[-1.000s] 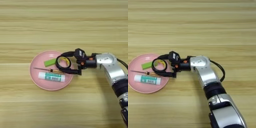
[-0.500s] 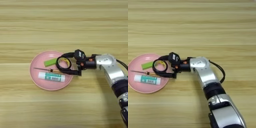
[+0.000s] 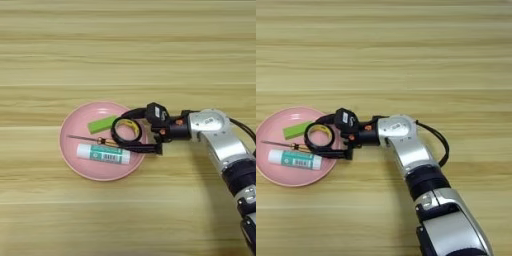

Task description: Move the objects on the table

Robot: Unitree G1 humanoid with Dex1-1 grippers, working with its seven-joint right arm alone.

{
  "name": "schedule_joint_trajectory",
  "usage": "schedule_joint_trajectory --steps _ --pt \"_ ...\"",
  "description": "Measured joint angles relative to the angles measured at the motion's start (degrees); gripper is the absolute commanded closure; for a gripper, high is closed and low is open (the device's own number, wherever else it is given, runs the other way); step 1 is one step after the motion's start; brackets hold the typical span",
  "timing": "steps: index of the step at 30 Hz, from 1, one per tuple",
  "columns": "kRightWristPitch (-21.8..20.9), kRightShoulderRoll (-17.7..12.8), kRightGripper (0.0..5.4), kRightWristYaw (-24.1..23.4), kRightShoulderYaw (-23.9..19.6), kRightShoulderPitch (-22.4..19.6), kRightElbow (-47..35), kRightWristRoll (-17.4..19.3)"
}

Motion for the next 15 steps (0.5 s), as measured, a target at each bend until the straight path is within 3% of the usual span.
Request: schedule_joint_trajectory --steps 11,15 --pt "-0.1 0.3 0.03 -0.3 -0.1 -0.3 0.5 -0.1" --pt "0.1 0.8 0.03 -0.5 -0.7 -0.3 0.4 0.7"
